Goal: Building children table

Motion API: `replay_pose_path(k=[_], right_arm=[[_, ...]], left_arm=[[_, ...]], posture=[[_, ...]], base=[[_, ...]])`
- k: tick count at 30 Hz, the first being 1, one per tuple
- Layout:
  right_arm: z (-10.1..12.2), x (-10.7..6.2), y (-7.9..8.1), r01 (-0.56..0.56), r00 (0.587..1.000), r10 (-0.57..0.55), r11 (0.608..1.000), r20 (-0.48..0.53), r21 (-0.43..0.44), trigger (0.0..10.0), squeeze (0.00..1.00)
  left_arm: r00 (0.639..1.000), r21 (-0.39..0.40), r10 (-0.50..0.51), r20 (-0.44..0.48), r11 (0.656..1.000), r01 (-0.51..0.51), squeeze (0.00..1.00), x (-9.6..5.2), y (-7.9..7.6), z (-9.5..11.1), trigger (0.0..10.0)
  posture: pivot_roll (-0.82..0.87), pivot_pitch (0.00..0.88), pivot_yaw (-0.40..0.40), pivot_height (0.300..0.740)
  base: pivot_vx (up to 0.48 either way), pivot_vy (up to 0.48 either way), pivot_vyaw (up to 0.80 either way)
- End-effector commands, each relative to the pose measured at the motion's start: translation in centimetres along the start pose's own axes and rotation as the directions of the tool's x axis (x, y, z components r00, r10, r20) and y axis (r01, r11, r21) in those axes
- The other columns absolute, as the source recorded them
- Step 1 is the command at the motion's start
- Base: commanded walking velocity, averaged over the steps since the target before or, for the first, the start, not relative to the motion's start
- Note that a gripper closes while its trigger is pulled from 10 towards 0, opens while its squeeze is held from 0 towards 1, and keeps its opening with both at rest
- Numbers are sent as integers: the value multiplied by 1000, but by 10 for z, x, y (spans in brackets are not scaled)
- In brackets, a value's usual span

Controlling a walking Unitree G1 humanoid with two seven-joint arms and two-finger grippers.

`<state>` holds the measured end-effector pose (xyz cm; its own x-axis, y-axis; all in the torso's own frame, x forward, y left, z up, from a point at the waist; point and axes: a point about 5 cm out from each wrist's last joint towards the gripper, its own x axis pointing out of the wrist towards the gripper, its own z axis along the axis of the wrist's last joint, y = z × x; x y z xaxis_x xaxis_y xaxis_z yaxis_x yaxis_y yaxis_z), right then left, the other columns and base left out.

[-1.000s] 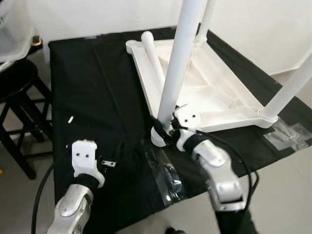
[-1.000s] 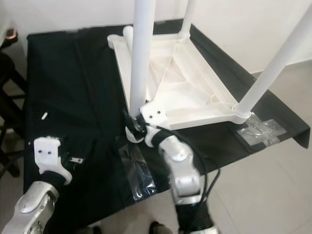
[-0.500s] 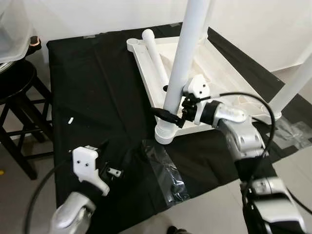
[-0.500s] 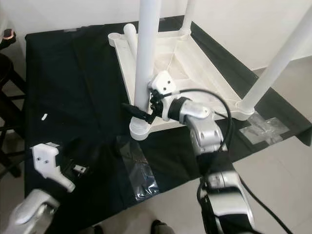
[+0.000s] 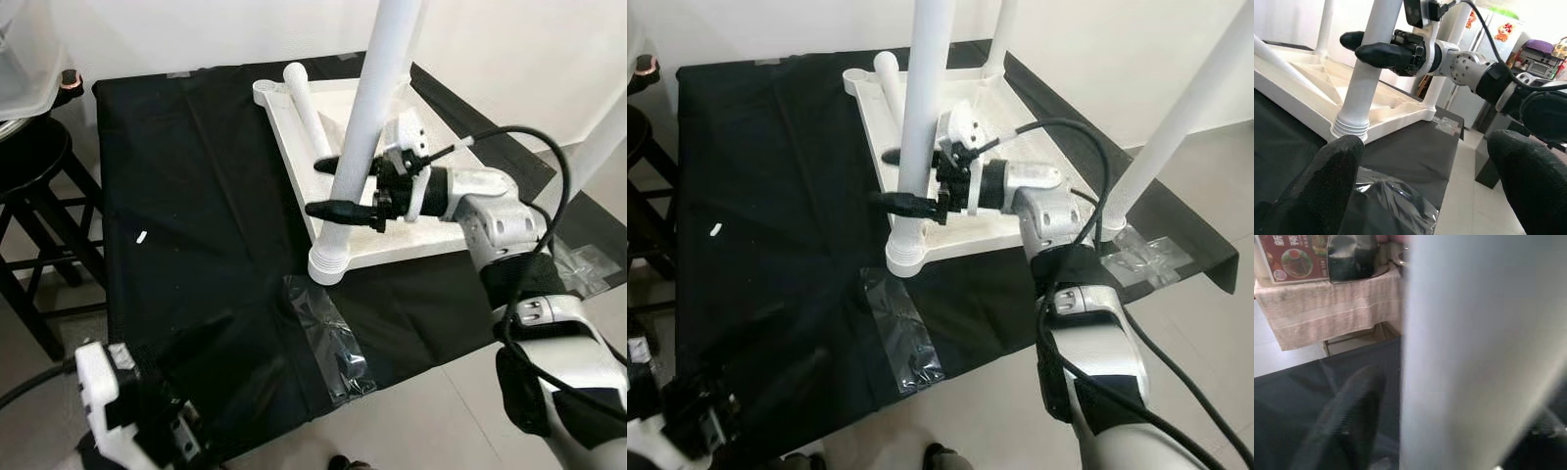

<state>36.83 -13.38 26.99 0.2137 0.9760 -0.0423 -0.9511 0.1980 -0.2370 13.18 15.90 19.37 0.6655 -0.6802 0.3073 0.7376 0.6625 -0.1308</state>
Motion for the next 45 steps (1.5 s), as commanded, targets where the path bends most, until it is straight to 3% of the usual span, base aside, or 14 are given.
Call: replay_pose_path(k=[1, 14, 15, 16, 18, 25, 26, 27, 33, 34, 41, 42, 44, 45], right_arm=[[4, -5, -2, -4, 1000, 4, 1000, 20, -11, 0, 0], [-56, -29, 31, 383, 924, -382, 916, -33, 118, 0, 0], [-76, -18, 44, 586, 810, -575, 802, -113, 119, 0, 0], [-76, -18, 44, 586, 810, -575, 802, -113, 119, 0, 0], [-102, 15, 100, 783, 620, -748, 608, -235, 132, 0, 0], [-90, 48, 101, 729, 684, -707, 668, -181, 149, 0, 0], [-86, 49, 97, 725, 688, -706, 672, -166, 149, 3098, 0], [-83, 48, 92, 724, 690, -705, 675, -162, 144, 10000, 0], [-73, 35, 76, 747, 665, -729, 653, -163, 125, 10000, 0], [-63, 21, 58, 735, 678, -722, 663, -139, 140, 10000, 1000], [-16, -6, 20, 494, 865, -501, 861, 32, 118, 10000, 1000], [-7, -9, 16, 419, 905, -422, 906, 45, 57, 10000, 298], [-4, -10, 15, 388, 920, -389, 921, 45, 32, 10000, 298], [1, -9, 12, 331, 942, -332, 943, 54, 15, 10000, 0]], left_arm=[[999, 9, -19, 26, 1000, 19, 0, -2, -2, 5, 10000], [998, 30, 18, 65, 999, -20, 0, -14, 10, 22, 10000], [998, 36, 20, 61, 999, -22, 0, -15, 11, 22, 10000], [998, 36, 20, 61, 999, -22, 0, -15, 11, 22, 10000], [998, 61, 32, 57, 998, -36, 0, -16, 18, 23, 10000], [998, 56, 9, 62, 998, -13, 0, -12, 23, 24, 10000], [998, 58, 7, 59, 998, -10, 0, -12, 23, 24, 10000], [998, 61, 3, 56, 998, -7, 0, -11, 23, 24, 10000], [999, 65, -4, 54, 998, 1, 0, -10, 24, 23, 10000], [999, 71, -5, 48, 997, 1, 0, -11, 25, 23, 10000], [1000, 89, 3, 25, 996, -6, 0, -13, 28, 21, 10000], [1000, 94, 2, 5, 996, -2, 0, -14, 28, 19, 10000], [1000, 96, 0, -8, 995, 1, 0, -14, 28, 18, 10000], [1000, 96, 0, -12, 995, 2, 0, -15, 28, 17, 10000]], posture=[[137, 162, -129, 740], [109, 167, -135, 740], [103, 168, -126, 740], [103, 168, -126, 740], [101, 168, -113, 740], [100, 150, -100, 740], [102, 147, -99, 740], [102, 147, -98, 740], [103, 143, -100, 740], [108, 141, -108, 740], [120, 135, -118, 740], [124, 135, -120, 740], [124, 135, -120, 740], [127, 135, -122, 740]], base=[[0, 0, 0], [0, 0, 0], [0, 0, 0], [0, 0, 0], [0, 0, 0], [0, 0, 0], [0, 0, 0], [0, 0, 0], [0, 0, 0], [0, 0, 0], [0, 0, 0], [0, 0, 0], [0, 0, 0], [0, 0, 0]])
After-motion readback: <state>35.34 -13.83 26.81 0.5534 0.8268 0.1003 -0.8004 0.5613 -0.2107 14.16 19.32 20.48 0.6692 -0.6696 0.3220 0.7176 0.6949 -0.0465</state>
